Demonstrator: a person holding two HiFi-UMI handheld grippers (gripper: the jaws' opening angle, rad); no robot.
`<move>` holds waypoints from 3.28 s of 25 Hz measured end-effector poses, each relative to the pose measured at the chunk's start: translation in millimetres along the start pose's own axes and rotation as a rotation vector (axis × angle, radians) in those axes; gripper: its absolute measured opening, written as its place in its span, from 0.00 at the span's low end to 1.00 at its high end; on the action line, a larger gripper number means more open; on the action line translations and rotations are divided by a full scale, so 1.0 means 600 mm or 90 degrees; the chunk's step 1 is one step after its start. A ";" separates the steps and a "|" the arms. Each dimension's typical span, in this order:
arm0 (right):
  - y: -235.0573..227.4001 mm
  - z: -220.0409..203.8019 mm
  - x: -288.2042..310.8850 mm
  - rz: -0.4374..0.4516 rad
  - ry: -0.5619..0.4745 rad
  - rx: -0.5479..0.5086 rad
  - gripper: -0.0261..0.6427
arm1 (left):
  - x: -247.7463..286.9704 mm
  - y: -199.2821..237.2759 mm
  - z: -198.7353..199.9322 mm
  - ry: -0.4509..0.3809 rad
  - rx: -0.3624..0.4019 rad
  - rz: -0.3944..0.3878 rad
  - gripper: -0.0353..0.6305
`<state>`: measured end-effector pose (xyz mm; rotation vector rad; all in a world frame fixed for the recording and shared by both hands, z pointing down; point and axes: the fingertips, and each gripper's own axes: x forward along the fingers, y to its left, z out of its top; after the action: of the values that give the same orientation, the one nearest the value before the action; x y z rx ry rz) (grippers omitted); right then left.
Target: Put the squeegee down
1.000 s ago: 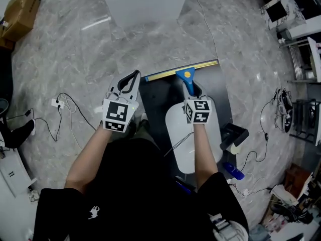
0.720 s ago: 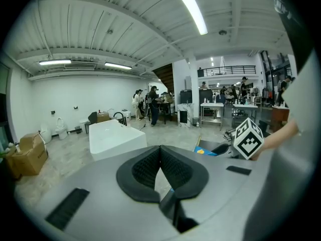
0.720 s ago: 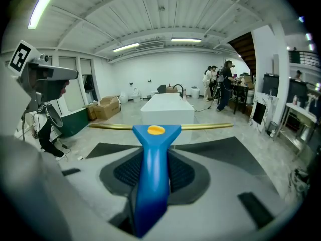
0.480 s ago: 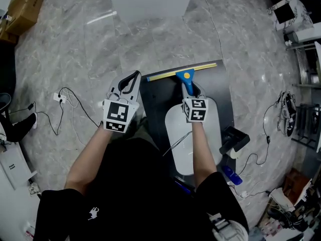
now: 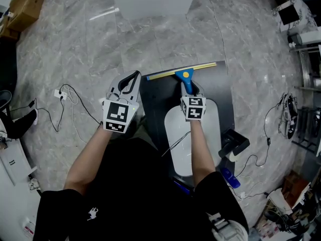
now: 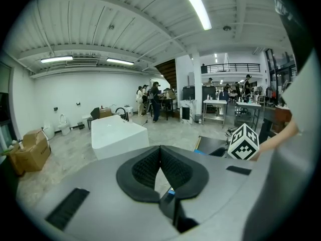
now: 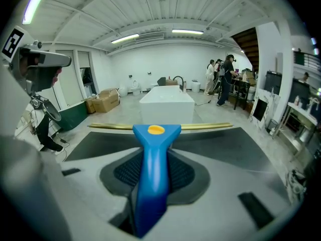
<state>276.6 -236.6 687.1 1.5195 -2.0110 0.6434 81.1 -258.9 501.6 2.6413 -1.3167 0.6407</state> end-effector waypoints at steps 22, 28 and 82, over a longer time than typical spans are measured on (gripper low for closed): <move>-0.002 -0.013 0.023 -0.033 0.048 -0.011 0.23 | 0.008 0.017 -0.007 0.005 -0.008 0.001 0.06; -0.003 -0.016 0.026 -0.036 0.056 -0.011 0.23 | 0.011 0.017 -0.007 0.005 -0.009 -0.003 0.06; 0.031 0.058 -0.176 -0.113 -0.079 0.109 0.12 | -0.088 0.014 0.037 -0.095 0.003 -0.101 0.06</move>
<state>277.6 -179.5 590.1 1.8566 -1.9216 0.6766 53.4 -231.9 458.4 2.8096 -1.1235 0.4330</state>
